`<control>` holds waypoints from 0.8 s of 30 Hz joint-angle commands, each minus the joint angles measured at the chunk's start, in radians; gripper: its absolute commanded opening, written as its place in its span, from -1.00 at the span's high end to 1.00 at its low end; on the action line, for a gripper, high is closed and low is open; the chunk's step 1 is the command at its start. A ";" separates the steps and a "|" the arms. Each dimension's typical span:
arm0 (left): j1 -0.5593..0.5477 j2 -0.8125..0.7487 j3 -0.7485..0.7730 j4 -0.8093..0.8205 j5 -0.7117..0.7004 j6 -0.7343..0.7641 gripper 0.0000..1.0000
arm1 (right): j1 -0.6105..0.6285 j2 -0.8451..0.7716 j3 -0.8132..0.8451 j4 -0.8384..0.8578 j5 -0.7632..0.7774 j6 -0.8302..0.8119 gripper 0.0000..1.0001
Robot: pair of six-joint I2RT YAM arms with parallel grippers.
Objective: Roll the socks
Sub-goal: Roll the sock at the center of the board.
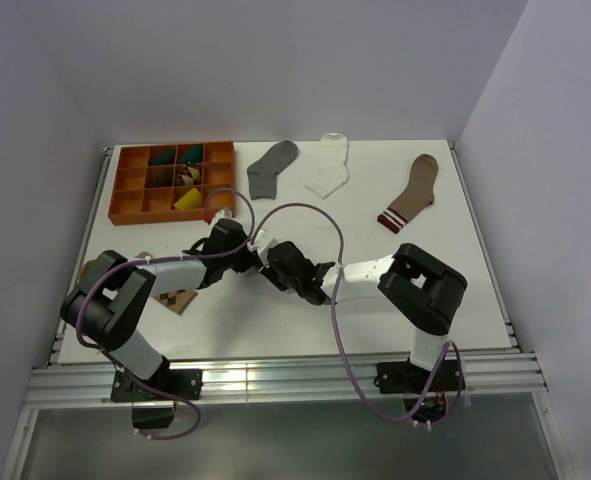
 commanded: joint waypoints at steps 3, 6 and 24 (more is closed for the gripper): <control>-0.004 0.011 0.001 -0.048 0.012 0.033 0.99 | 0.003 0.056 0.044 -0.025 0.012 0.012 0.62; -0.004 -0.012 -0.008 -0.040 0.011 0.033 0.84 | -0.011 0.053 0.047 -0.049 -0.048 0.044 0.97; 0.015 -0.274 -0.172 0.009 -0.143 -0.062 -0.41 | -0.265 0.143 0.237 -0.332 -0.689 0.408 1.00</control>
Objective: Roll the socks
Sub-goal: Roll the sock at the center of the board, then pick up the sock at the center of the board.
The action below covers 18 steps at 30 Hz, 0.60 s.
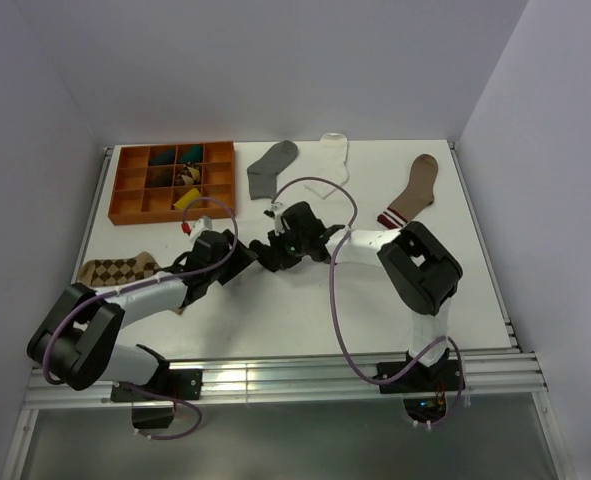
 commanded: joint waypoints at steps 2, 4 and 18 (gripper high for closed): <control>0.004 -0.036 -0.032 0.067 -0.020 -0.018 -0.41 | -0.042 0.068 0.022 -0.070 -0.240 0.176 1.00; 0.004 -0.021 -0.032 0.087 -0.003 -0.015 -0.40 | -0.063 0.086 0.022 -0.050 -0.289 0.207 1.00; 0.001 0.131 0.000 0.199 0.035 -0.012 -0.33 | -0.155 0.172 -0.024 0.144 -0.529 0.474 1.00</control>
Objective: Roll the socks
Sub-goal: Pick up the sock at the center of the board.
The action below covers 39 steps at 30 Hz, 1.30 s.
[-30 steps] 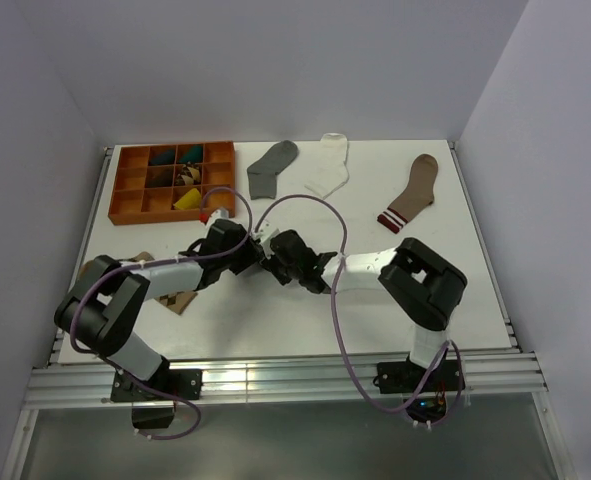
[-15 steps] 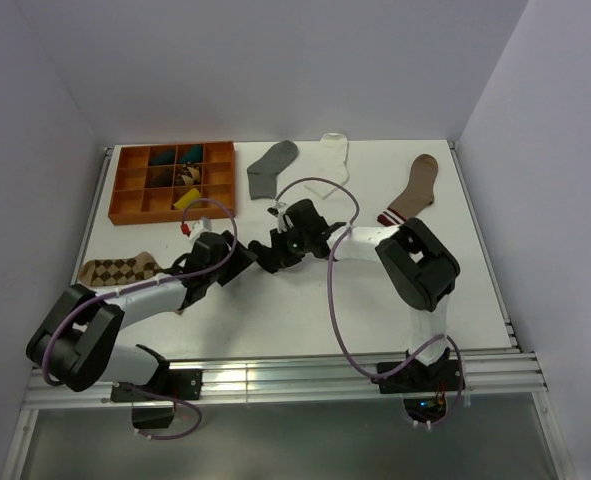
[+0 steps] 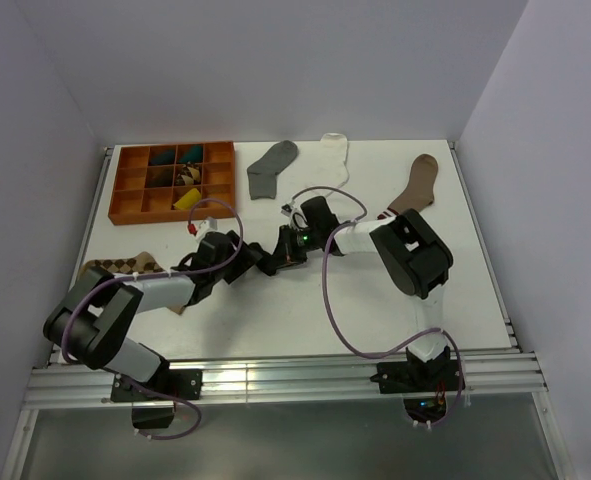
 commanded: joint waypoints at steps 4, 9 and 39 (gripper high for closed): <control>0.000 0.035 0.015 0.071 0.005 -0.009 -0.30 | -0.011 0.065 -0.040 0.086 -0.097 0.148 1.00; -0.002 0.046 0.021 0.094 0.012 -0.009 -0.33 | -0.035 0.098 -0.087 0.218 -0.143 0.246 1.00; -0.064 0.147 0.067 0.012 -0.022 -0.048 -0.41 | -0.089 0.178 -0.178 0.509 -0.156 0.519 1.00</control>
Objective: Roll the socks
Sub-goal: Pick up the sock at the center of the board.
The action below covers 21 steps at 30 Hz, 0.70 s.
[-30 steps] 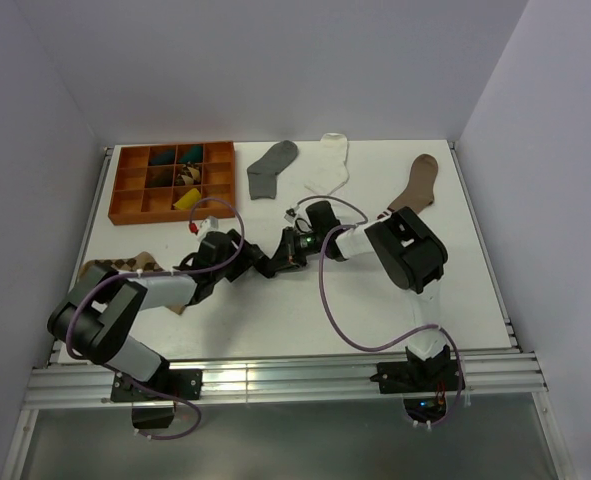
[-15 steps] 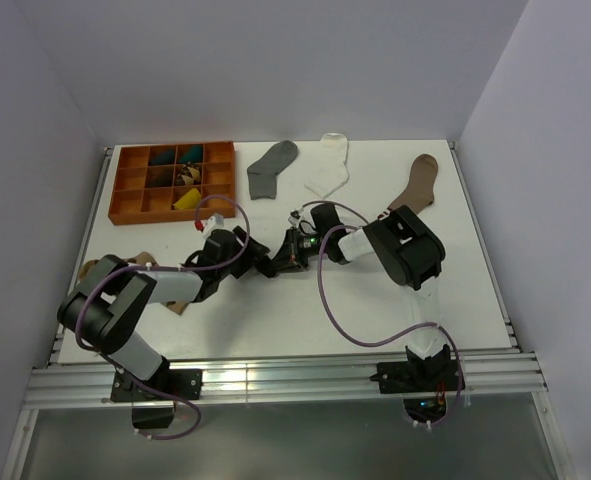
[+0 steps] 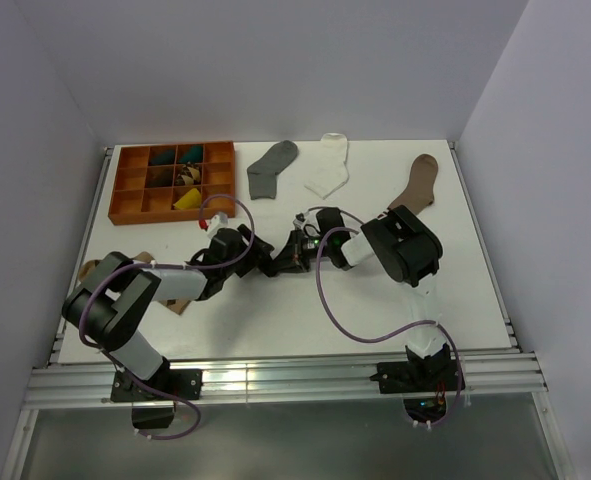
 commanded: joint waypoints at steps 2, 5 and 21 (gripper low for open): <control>-0.019 0.026 0.005 -0.113 0.001 -0.001 -0.41 | -0.015 0.056 -0.044 0.043 0.043 0.063 1.00; -0.023 0.033 0.011 -0.127 -0.008 0.008 -0.41 | -0.021 0.063 -0.055 0.075 0.042 0.089 1.00; -0.026 0.096 0.066 -0.202 -0.016 0.033 -0.36 | -0.035 0.076 -0.060 0.092 0.043 0.106 1.00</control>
